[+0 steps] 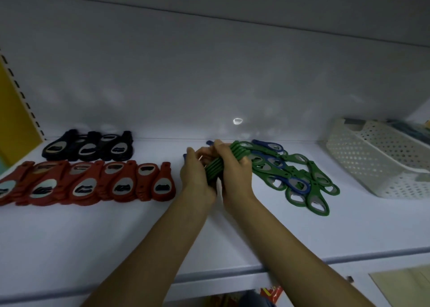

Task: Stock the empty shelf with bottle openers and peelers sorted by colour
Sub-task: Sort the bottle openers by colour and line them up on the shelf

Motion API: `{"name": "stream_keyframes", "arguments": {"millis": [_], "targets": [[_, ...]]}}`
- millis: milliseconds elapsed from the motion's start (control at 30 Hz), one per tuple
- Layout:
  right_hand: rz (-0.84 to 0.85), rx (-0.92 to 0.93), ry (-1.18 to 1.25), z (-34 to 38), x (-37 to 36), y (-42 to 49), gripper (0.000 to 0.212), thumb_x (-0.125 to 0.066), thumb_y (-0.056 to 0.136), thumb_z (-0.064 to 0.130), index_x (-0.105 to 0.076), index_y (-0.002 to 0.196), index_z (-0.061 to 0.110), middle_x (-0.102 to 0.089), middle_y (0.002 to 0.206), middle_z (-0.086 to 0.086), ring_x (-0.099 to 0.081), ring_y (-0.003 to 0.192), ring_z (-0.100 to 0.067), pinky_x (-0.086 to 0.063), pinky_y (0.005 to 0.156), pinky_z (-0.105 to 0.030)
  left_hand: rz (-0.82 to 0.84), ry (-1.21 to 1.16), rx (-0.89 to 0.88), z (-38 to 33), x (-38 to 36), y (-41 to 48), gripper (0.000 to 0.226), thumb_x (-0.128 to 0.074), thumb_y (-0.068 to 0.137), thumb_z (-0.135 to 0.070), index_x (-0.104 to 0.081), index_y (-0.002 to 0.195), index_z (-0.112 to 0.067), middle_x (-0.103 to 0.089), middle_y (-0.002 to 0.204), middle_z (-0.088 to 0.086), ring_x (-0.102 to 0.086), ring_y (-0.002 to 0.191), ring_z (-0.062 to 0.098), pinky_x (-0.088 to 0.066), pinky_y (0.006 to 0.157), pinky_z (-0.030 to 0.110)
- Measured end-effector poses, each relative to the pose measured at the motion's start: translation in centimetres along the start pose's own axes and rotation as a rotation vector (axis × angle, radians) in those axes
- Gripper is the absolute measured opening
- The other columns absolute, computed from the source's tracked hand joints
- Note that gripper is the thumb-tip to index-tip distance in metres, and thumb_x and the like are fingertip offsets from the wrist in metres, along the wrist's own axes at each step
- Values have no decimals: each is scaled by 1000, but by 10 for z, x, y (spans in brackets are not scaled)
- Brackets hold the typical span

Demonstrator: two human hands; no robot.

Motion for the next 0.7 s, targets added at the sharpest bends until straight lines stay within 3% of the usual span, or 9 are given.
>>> {"name": "stream_keyframes", "arguments": {"millis": [100,233,300,367,467,533,600,700], "targets": [[-13,-75,45,-3,-14,1,36,-63,89,19,-73,54,20,-72,70,-3,-69,68,-14,-55,66,-25,-2,169,-152,-16,7,-9,41,-38,100,-37,-65,80,-14,-72,79,4,-70,71,15,-53,66,29],[-33,-209,143,-1,-42,5,27,-62,90,26,-66,67,12,-68,72,-2,-65,74,-17,-55,76,-34,168,773,-627,-40,22,-28,19,-43,98,-34,-55,111,-27,-64,96,-20,-61,89,-9,-49,71,11],[-32,-261,162,-1,-54,7,29,-62,90,28,-62,67,11,-67,76,-3,-62,74,-16,-54,81,-34,278,912,-696,-47,34,-31,26,-42,98,-27,-39,122,-37,-57,108,-22,-57,100,-8,-47,80,11],[-5,-315,164,-3,-67,3,30,-63,90,30,-61,67,11,-65,77,-2,-61,71,-14,-54,79,-31,285,933,-712,-56,44,-33,29,-40,99,-25,-33,122,-40,-54,113,-18,-56,106,-3,-47,87,16],[54,-358,123,-9,-88,-6,29,-63,90,32,-63,72,8,-68,71,-2,-64,61,-11,-56,61,-23,224,1010,-764,-75,55,-36,31,-41,98,-26,-37,129,-25,-56,112,-10,-58,101,1,-50,80,15],[129,-420,159,-17,-104,-14,36,-62,90,33,-64,62,10,-68,64,-2,-65,54,-10,-55,55,-21,91,1211,-953,-97,68,-44,28,-42,97,-25,-45,122,-14,-56,108,-1,-57,92,6,-47,71,13],[225,-485,185,-25,-123,-24,42,-63,90,34,-63,53,14,-69,67,-2,-65,56,-11,-57,65,-25,16,1316,-1111,-118,83,-57,20,-44,96,-22,-52,109,-9,-57,98,3,-56,84,7,-47,68,16],[426,-476,24,-42,-151,-42,24,-66,86,36,-68,78,14,-71,81,-2,-67,70,-14,-57,68,-26,-35,1267,-1089,-151,117,-77,13,-47,95,-22,-53,99,-12,-56,82,-8,-57,73,0,-46,63,11]]}}
Point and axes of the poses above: each hand's wrist, its own y-axis towards the middle knuckle, its own x-axis out of the back of the hand, z = x × y, the point moved 3 cm from there along y, towards the middle knuckle
